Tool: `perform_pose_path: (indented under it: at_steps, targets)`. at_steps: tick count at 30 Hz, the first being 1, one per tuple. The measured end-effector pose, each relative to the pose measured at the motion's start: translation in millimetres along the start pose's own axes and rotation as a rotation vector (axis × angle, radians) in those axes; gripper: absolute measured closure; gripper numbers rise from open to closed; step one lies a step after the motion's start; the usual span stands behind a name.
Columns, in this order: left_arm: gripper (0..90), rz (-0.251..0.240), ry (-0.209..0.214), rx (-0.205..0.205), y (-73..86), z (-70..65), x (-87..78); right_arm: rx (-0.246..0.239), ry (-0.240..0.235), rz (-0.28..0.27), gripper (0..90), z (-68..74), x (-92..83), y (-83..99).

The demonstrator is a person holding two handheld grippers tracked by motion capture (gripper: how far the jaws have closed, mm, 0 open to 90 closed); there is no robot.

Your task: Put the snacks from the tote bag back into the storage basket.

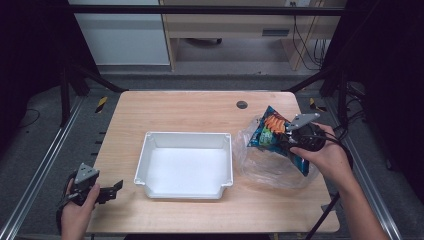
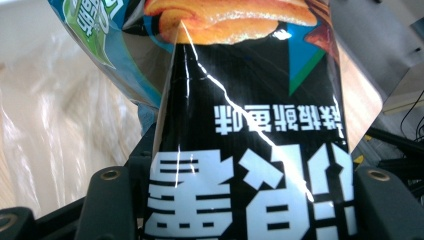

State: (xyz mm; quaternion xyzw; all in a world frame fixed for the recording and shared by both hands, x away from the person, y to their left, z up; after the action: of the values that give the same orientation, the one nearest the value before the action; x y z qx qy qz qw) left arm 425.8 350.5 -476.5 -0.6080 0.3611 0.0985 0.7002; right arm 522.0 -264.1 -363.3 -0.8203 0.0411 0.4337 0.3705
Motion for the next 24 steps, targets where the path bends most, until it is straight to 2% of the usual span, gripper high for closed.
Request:
perform_pose_path:
  at_steps: [11, 24]
  targets:
    - [3.9, 0.0, 0.001, 0.003, -0.1, -0.4, 0.3, 0.002, 0.0, -0.073, 40.0, 8.1, -13.9, -19.3]
    - [3.9, 0.001, -0.005, 0.006, 0.0, 0.7, -0.3, -0.029, -0.007, -0.102, 40.2, 21.6, -18.0, -36.5]
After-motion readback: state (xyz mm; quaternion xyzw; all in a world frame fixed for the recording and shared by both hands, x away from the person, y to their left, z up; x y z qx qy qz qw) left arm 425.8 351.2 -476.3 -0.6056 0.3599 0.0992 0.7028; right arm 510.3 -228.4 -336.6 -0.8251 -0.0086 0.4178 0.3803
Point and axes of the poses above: each handheld gripper's, and its own axes: x roughly forward along the jaws, y roughly out of its underside, z roughly to its left, the point moved 1 cm from there along x, roughly forward along the jaws, and after that the axes turned 1 degree about y, right-handed, at the moved point
